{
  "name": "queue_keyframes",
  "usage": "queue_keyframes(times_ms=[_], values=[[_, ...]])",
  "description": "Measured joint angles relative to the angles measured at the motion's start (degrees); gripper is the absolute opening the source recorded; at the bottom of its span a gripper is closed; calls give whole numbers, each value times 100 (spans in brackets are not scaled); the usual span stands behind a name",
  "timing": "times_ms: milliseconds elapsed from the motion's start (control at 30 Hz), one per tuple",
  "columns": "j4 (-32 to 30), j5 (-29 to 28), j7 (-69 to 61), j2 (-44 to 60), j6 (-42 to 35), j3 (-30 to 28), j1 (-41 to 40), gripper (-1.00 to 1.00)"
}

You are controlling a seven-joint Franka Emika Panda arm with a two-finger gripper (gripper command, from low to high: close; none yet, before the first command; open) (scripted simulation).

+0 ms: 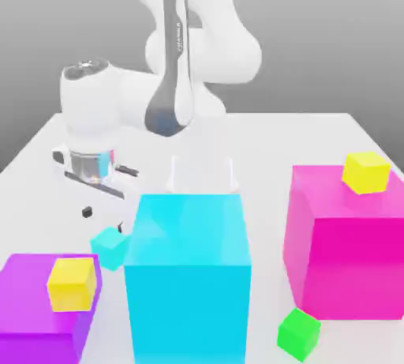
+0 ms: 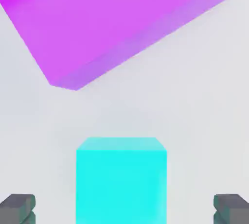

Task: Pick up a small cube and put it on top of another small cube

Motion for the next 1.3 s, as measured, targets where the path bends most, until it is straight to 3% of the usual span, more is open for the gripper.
queue_keyframes(times_ms=[67, 200, 233, 433, 600, 700, 833, 1300], values=[[50, 291, -189, 355, 300, 233, -136, 0], [143, 665, -475, 1032, 888, 1294, -1112, 0], [155, 680, -495, 1137, 979, 1471, -1291, -100], [162, 654, -477, 1190, 1024, 1559, -1386, -100], [84, 106, -54, 561, 478, 799, -760, -100], [1, -90, 69, 40, 37, 741, -765, -100], [-51, 312, -266, -590, -568, 707, -556, -100], [1408, 1343, -205, -633, -3986, 468, -525, -100]])
